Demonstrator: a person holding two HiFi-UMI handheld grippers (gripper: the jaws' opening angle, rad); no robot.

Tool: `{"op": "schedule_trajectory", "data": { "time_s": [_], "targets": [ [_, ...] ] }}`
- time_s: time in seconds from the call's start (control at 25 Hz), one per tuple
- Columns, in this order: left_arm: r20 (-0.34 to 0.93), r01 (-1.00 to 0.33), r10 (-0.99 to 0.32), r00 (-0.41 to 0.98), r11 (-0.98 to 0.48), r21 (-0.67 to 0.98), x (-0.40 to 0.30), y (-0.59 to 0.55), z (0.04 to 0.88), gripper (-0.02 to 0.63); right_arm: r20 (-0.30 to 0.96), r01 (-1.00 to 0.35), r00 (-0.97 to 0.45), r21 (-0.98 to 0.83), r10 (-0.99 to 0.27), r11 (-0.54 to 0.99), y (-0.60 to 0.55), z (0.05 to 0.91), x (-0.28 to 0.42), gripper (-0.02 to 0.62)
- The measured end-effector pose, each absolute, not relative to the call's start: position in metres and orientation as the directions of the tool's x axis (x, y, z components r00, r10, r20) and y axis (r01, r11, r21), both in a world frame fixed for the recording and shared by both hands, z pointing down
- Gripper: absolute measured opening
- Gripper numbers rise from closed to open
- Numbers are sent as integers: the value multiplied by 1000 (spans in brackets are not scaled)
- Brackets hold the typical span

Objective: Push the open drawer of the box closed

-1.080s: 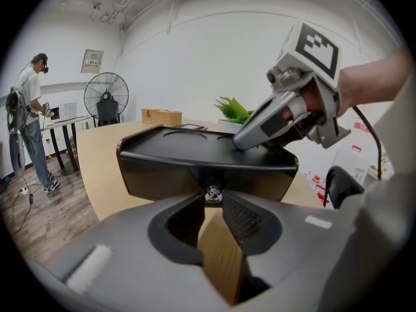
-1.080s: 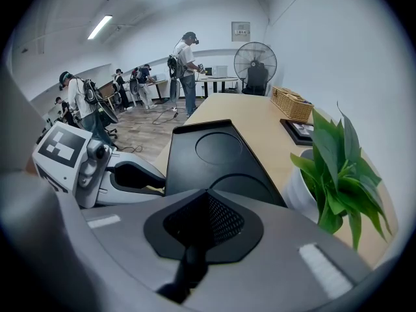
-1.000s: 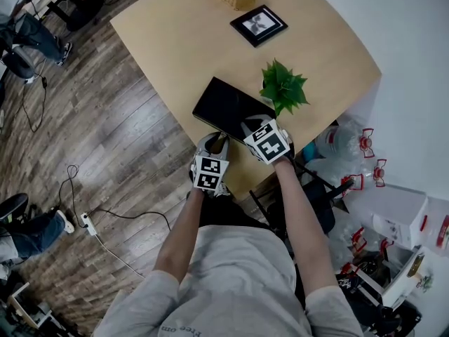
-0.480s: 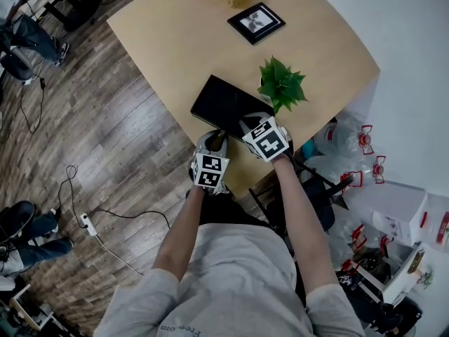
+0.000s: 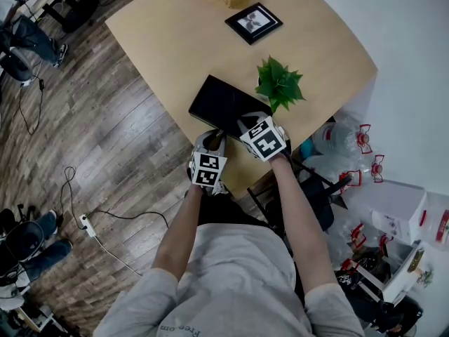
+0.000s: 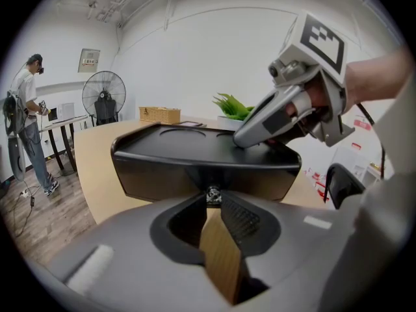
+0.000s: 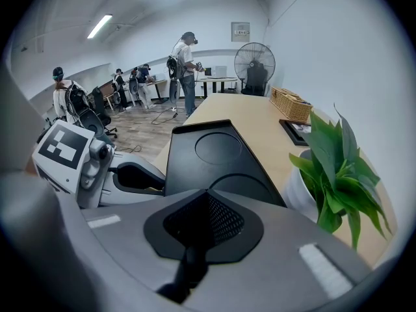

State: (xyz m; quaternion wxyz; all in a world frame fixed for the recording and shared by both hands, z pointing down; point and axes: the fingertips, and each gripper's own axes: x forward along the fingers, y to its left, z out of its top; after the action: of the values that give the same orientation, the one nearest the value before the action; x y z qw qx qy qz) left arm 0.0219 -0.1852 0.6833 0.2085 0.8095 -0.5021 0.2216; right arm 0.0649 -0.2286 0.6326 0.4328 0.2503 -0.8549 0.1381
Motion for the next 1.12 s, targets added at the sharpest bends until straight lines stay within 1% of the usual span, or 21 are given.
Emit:
{"op": "schedule_trajectory", "data": {
  "time_s": [0.16,0.72,1.12],
  "targets": [
    [573,-905,-716,399,-410,118,22,-184,683,123,820,-552,-486,-21,-301,833,-227,632,68,0],
    [572,-900,-711,409,-417,125,19,-171,683,123,800,-549,-506,-10,-322,836,-228,631,63,0],
    [577,-902,-707,408,-410,135,17,-165,684,123,818,-557,-483,-13,-311,831,-227,631,68,0]
  ]
}}
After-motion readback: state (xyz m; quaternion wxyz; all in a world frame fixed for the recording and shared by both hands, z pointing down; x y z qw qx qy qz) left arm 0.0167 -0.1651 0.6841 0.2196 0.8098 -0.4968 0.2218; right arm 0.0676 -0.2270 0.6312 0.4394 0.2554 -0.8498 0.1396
